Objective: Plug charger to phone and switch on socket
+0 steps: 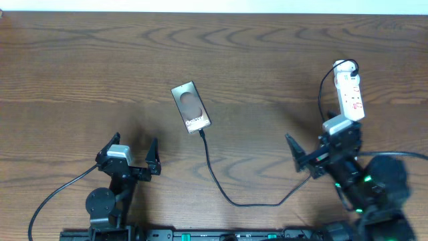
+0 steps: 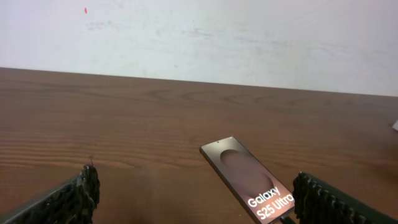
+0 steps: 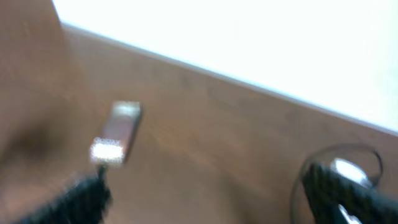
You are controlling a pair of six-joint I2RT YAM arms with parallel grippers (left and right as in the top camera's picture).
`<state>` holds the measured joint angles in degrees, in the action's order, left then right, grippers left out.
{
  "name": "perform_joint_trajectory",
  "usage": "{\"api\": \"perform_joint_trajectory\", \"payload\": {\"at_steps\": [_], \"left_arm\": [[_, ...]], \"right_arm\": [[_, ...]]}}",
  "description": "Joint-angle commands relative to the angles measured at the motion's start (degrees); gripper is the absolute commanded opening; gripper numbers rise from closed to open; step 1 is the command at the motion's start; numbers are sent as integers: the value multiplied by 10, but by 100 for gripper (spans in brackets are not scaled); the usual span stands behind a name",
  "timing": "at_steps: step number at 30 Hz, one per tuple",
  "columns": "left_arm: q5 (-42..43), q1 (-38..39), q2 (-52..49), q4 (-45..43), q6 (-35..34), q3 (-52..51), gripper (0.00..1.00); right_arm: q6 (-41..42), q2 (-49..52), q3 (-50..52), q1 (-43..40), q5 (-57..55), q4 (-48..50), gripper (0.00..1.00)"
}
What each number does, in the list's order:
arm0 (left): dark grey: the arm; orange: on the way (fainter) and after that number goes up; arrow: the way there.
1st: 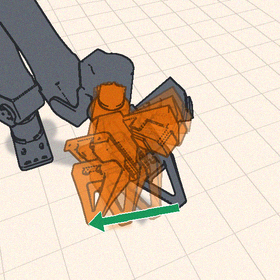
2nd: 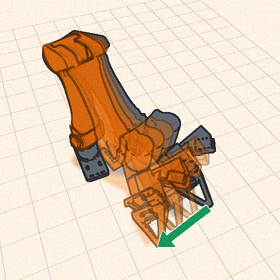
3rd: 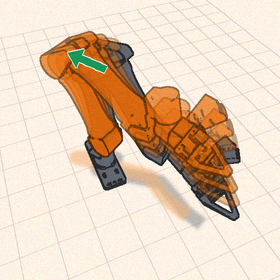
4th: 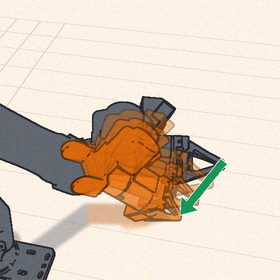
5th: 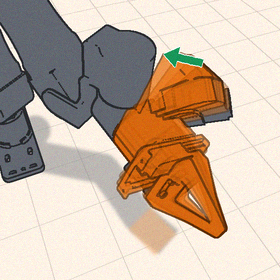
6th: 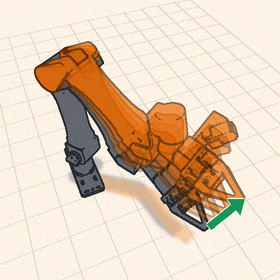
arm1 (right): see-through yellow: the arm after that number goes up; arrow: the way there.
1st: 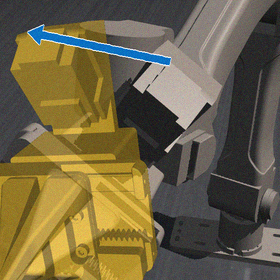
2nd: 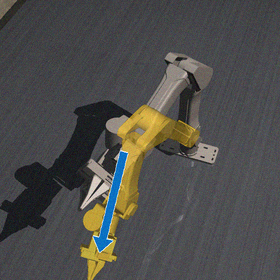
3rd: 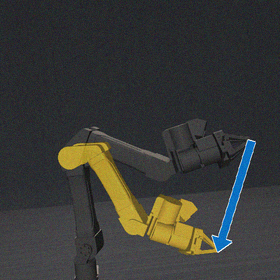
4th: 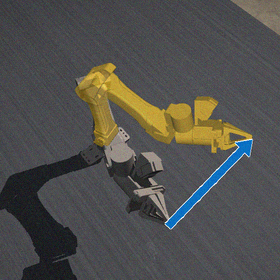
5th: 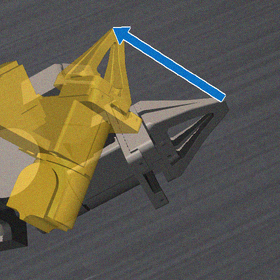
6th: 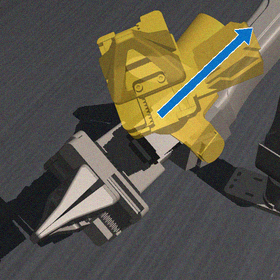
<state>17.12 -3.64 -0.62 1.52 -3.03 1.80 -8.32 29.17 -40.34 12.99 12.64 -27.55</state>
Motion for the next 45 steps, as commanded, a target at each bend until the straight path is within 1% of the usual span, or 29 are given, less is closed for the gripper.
{"api": "perform_joint_trajectory", "payload": {"at_steps": [1,4,6,9,11,16,22,45], "left_arm": [[-3,2,4,9,0,-16,98],[-3,2,4,9,-1,-16,98],[-3,2,4,9,-1,-16,98],[-3,2,4,9,-1,-16,98],[-3,2,4,9,-1,-16,98],[-3,2,4,9,-1,-16,98],[-3,2,4,9,-1,-16,98],[-3,2,4,9,-1,-16,98]], "right_arm": [[61,-63,166,-4,-16,152,99],[98,-108,276,-7,-16,275,99],[111,-138,327,-7,-16,319,99],[111,-190,382,-6,-16,345,99],[110,-225,401,-7,-23,334,99],[109,-291,400,-20,-56,236,99],[91,-289,400,-26,-70,235,99],[91,-289,400,-25,-65,237,99]]}}
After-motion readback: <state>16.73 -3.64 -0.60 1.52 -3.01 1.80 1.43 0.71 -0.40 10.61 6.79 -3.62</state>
